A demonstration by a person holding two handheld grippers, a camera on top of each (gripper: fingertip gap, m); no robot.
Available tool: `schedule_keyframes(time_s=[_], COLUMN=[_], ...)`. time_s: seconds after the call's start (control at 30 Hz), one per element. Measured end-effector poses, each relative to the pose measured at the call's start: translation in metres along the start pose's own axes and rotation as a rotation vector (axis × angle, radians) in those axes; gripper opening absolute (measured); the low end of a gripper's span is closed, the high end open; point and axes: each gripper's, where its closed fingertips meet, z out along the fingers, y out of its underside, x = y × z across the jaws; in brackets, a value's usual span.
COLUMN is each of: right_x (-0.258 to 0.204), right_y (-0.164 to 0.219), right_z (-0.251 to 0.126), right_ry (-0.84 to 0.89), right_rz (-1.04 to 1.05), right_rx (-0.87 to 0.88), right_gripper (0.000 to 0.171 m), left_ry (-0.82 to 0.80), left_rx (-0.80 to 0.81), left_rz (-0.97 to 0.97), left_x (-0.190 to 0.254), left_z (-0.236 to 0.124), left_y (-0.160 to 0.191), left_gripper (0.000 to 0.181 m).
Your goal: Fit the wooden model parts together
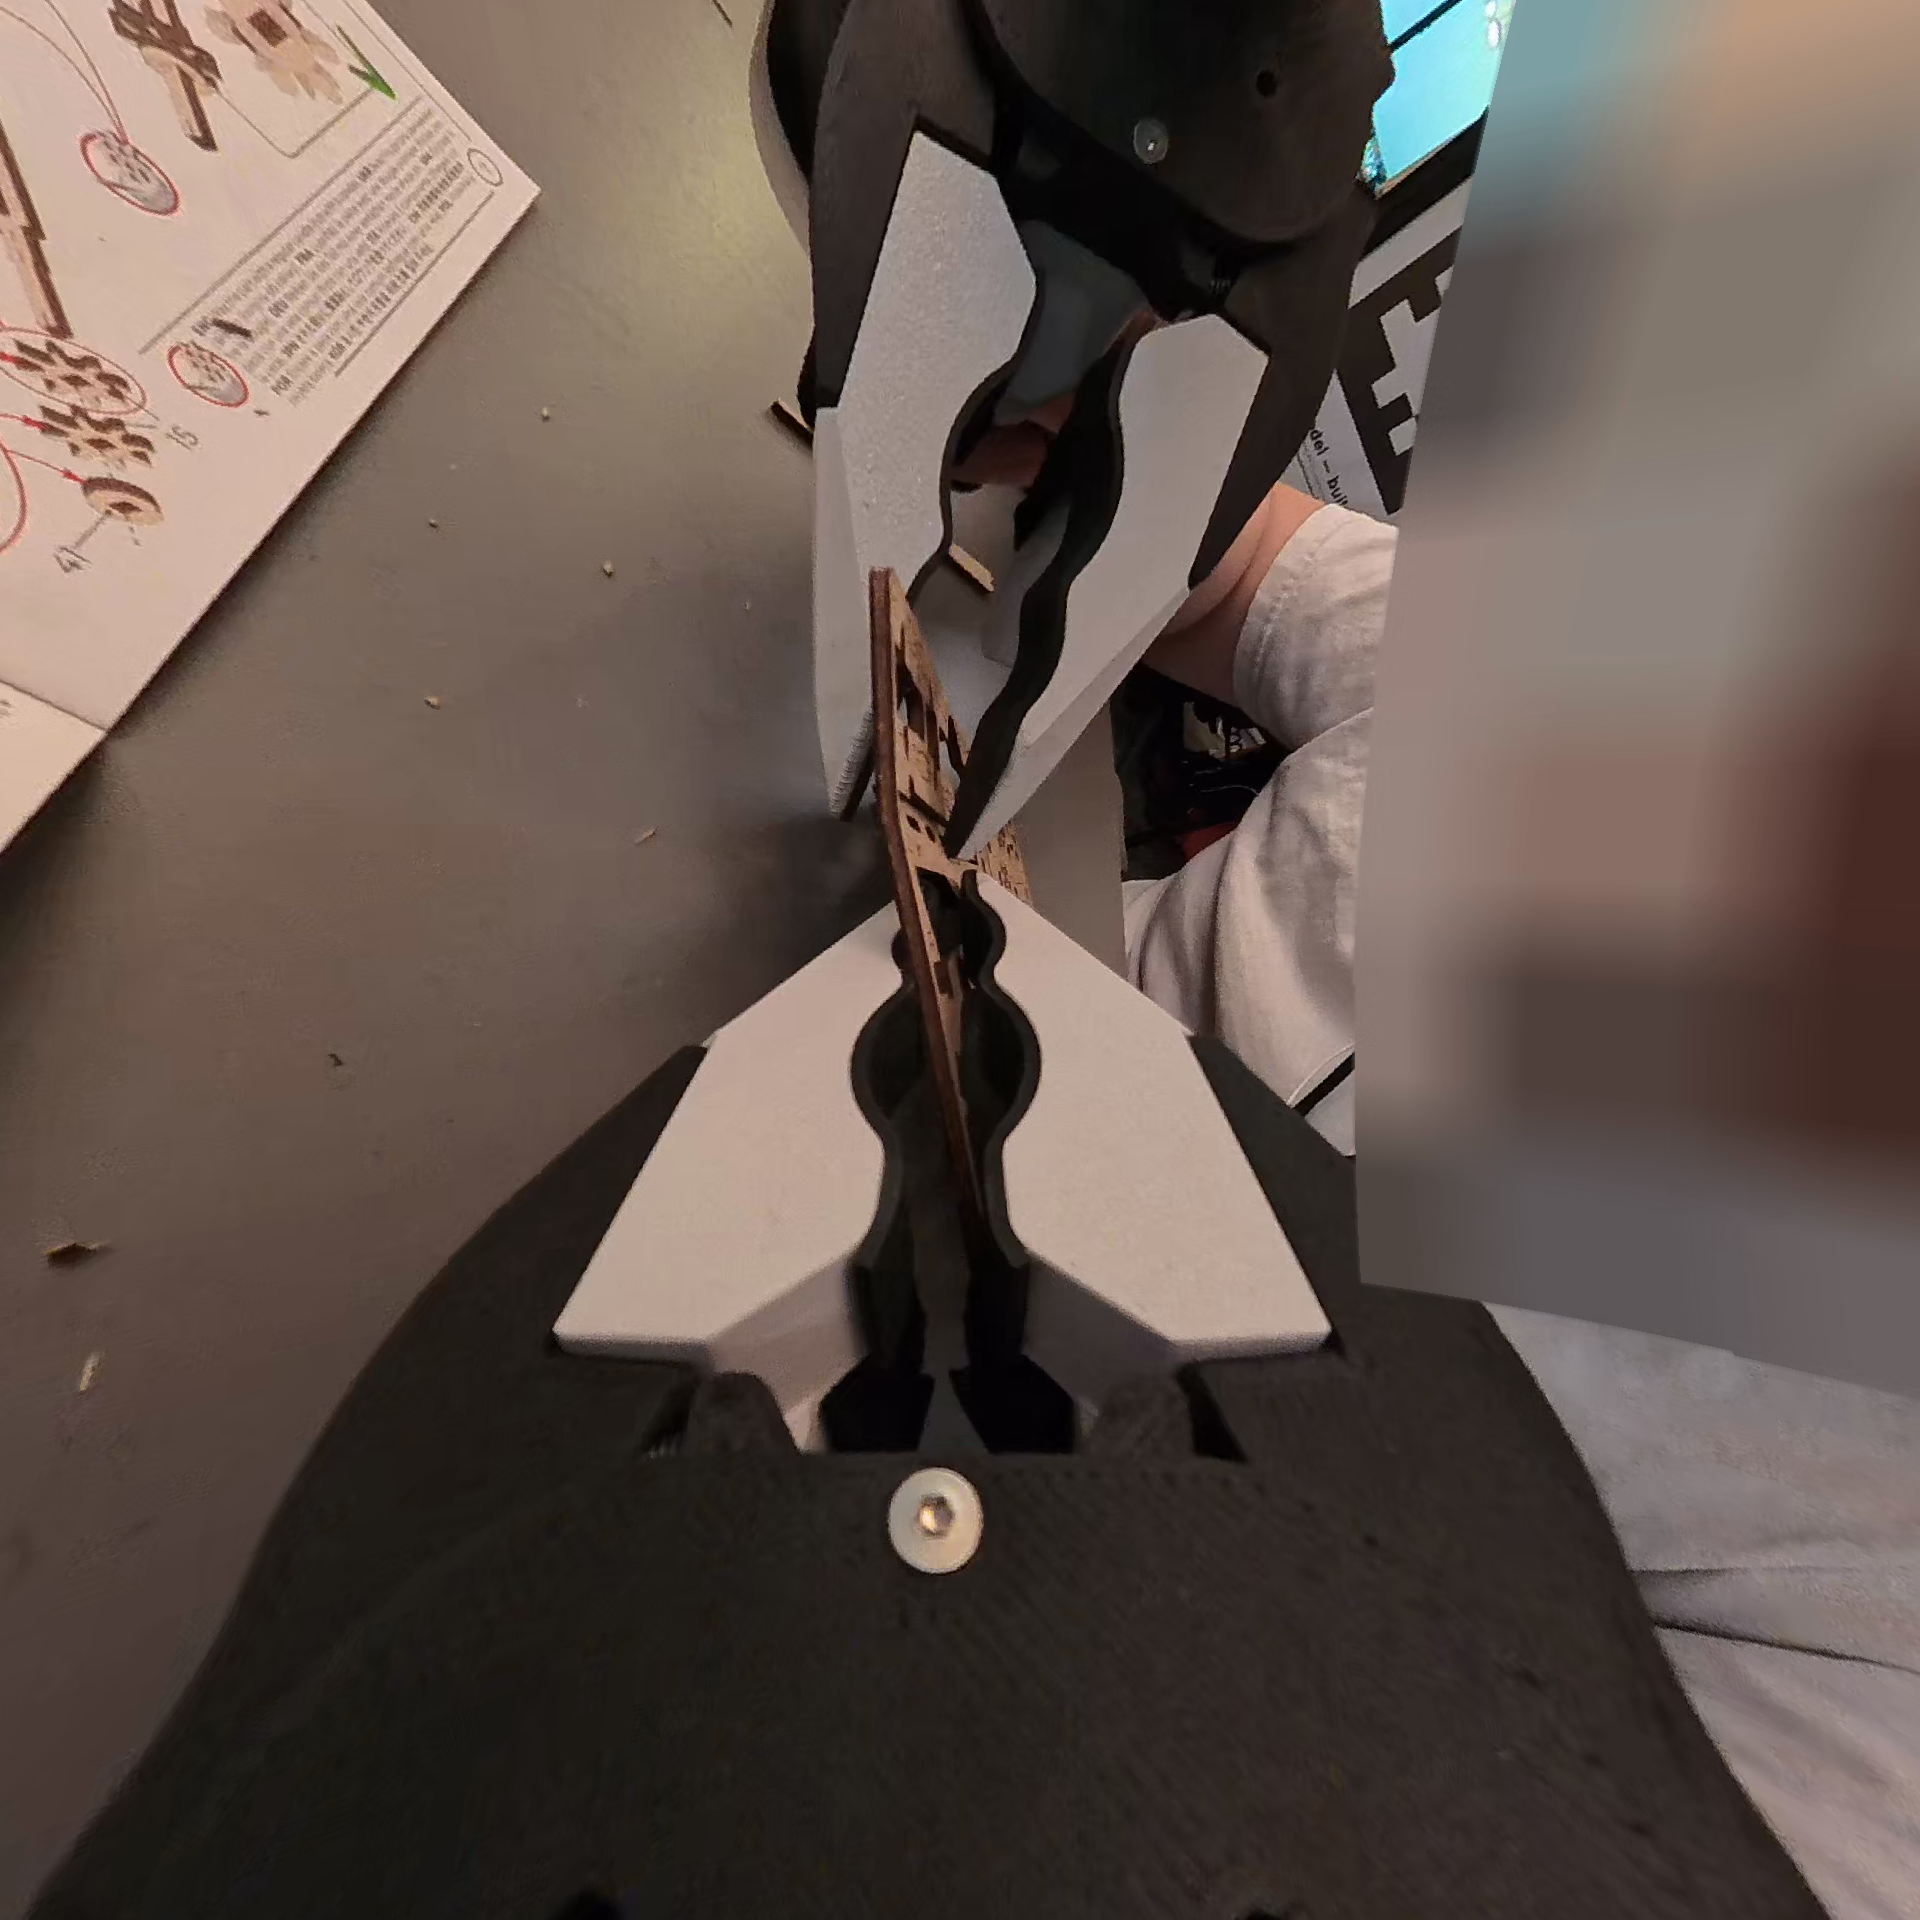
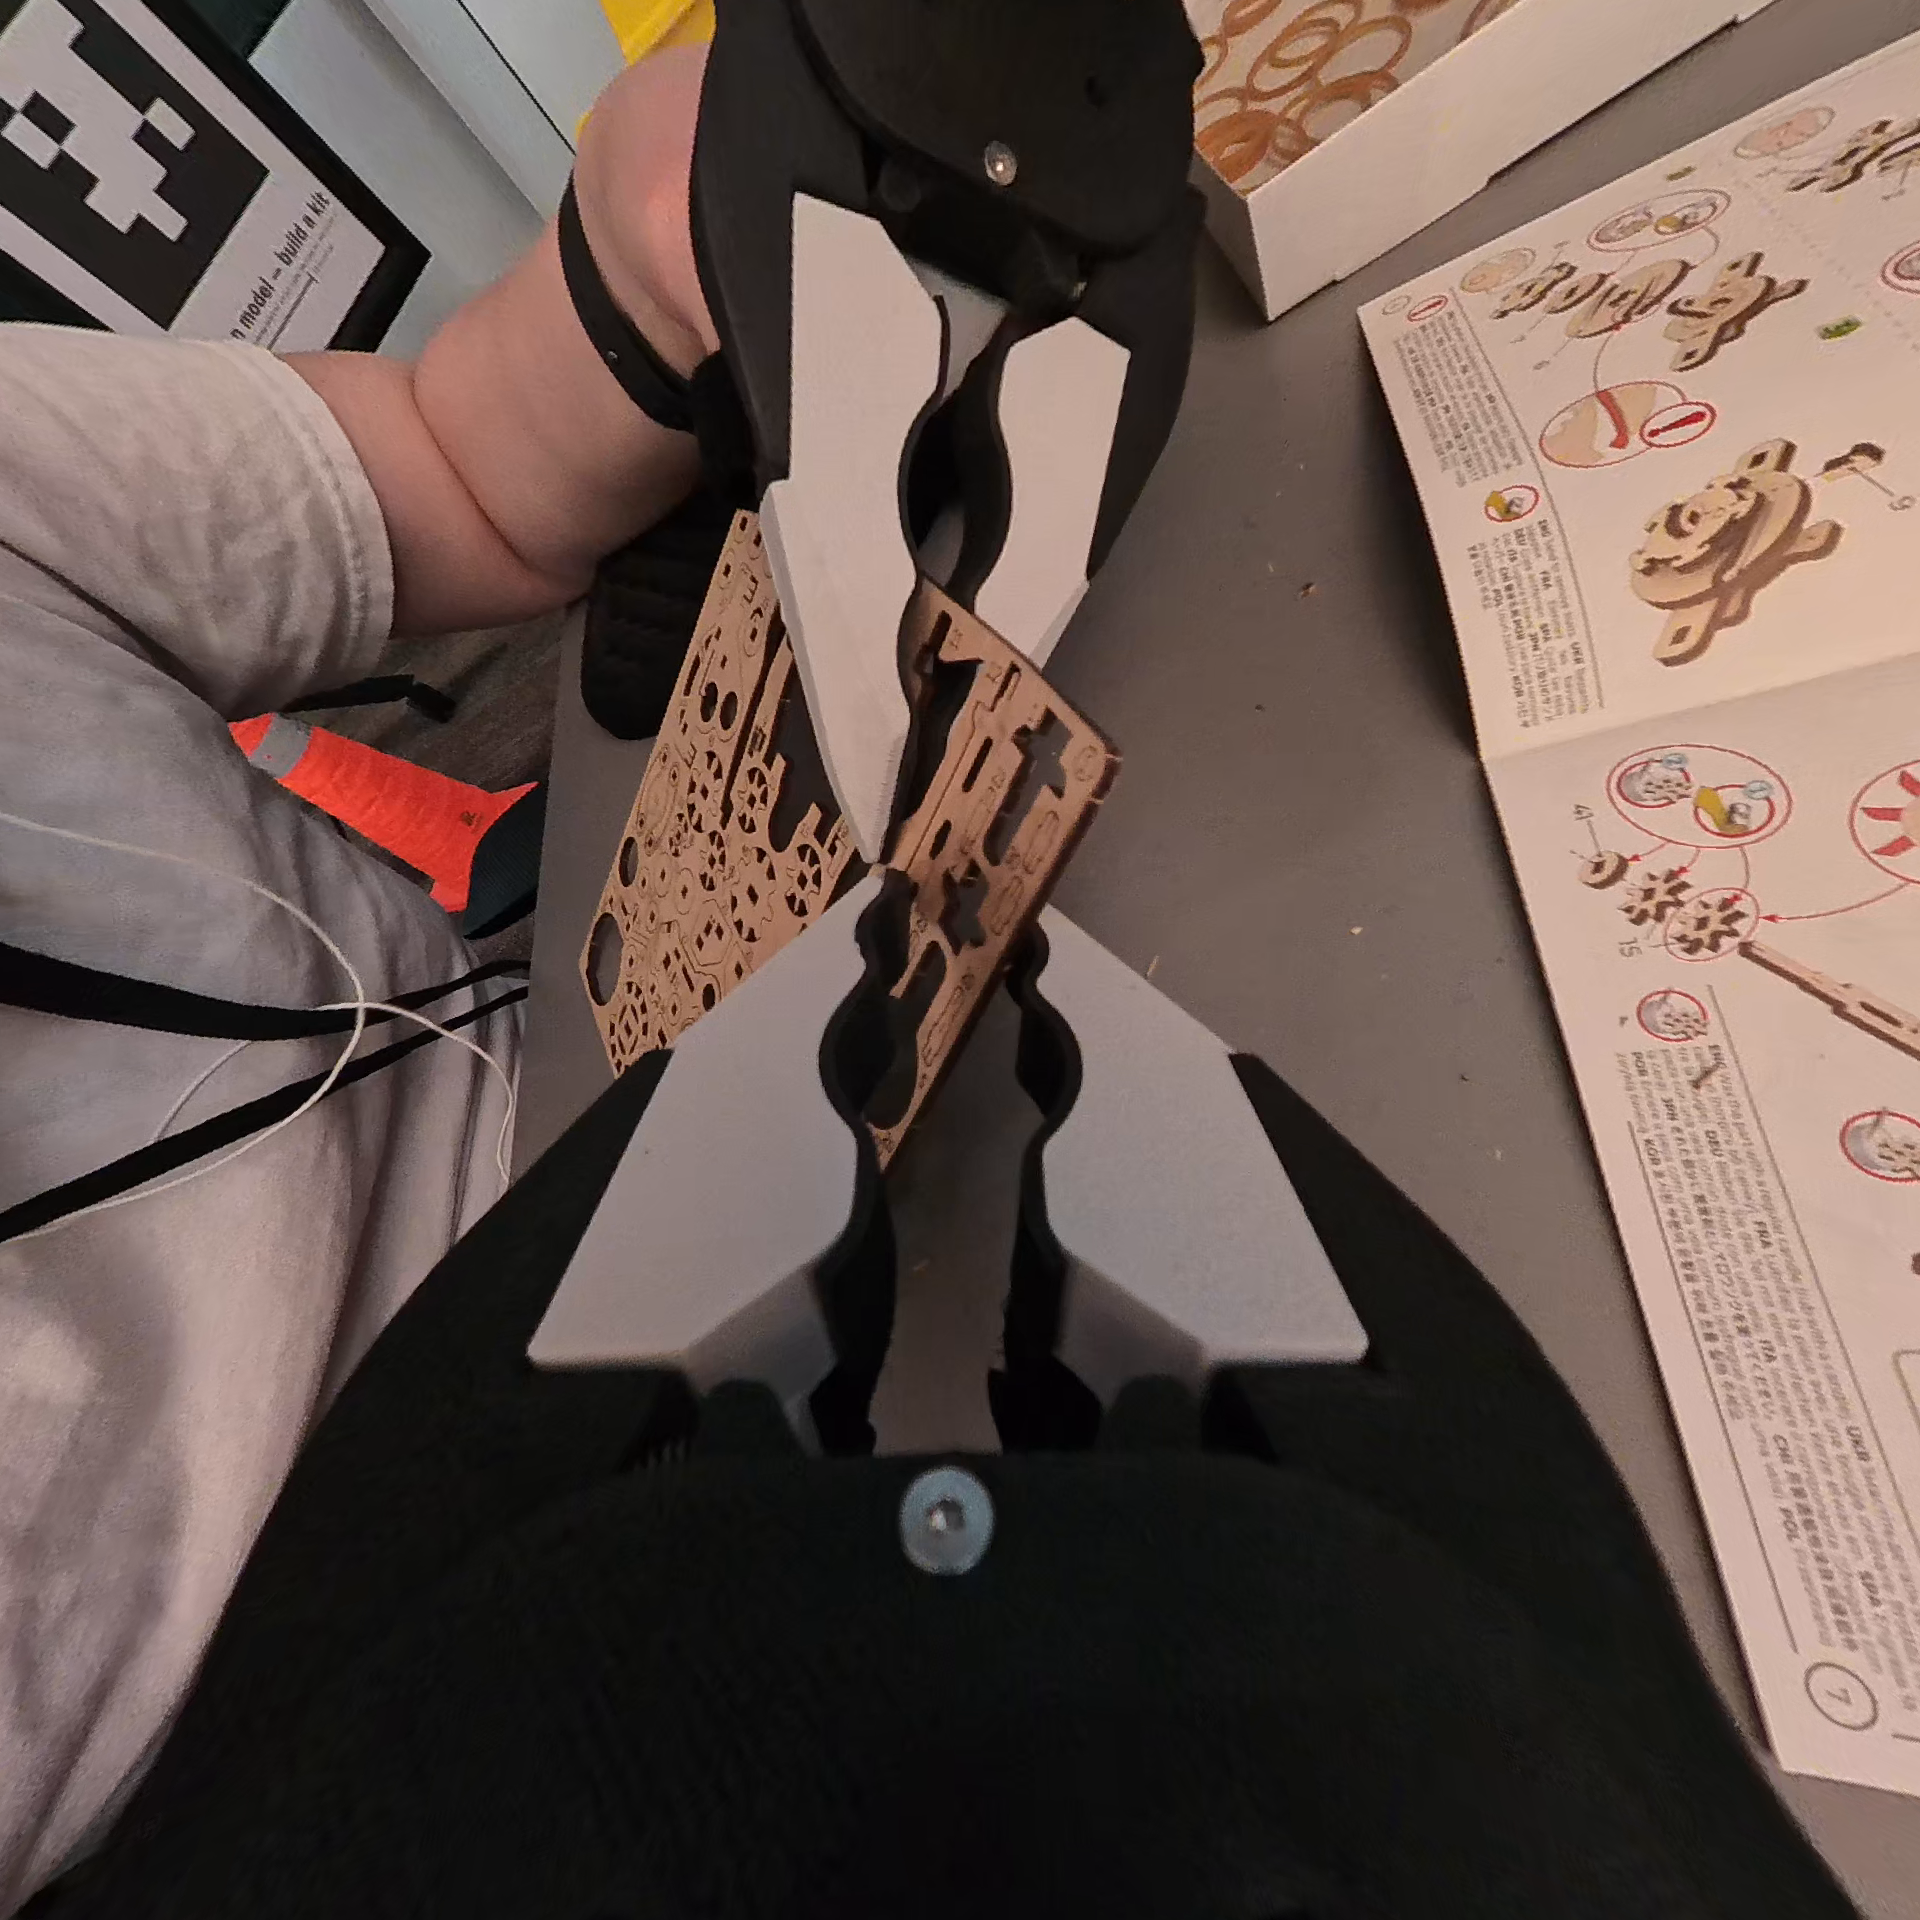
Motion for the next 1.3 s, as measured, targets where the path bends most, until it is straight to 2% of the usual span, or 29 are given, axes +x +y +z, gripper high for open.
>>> schedule_keyframes(time_s=[0.27,0.4,0.53,0.87,1.3], right_x=[-0.001,-0.004,-0.002,-0.001,0.002], right_y=[-0.001,-0.006,0.002,0.008,0.012], right_z=[0.0,-0.001,-0.001,0.0,0.001], right_ry=[0.026,-0.05,0.007,0.02,0.071], right_rz=[-0.037,0.067,0.02,0.032,-0.057], right_rx=[-0.004,0.051,-0.012,-0.045,-0.085], right_gripper=[0.017,0.017,0.025,0.026,0.028], left_ry=[-0.009,-0.001,0.004,-0.002,-0.014], left_rx=[-0.006,-0.012,-0.023,-0.036,-0.031], left_rz=[-0.002,0.013,-0.007,-0.019,-0.009], left_x=[0.0,0.003,0.003,0.0,-0.001], left_z=[0.0,-0.003,-0.003,0.001,0.002], left_y=[0.001,0.0,0.002,0.004,0.004], left_gripper=[0.0,0.0,0.0,0.001,0.0])
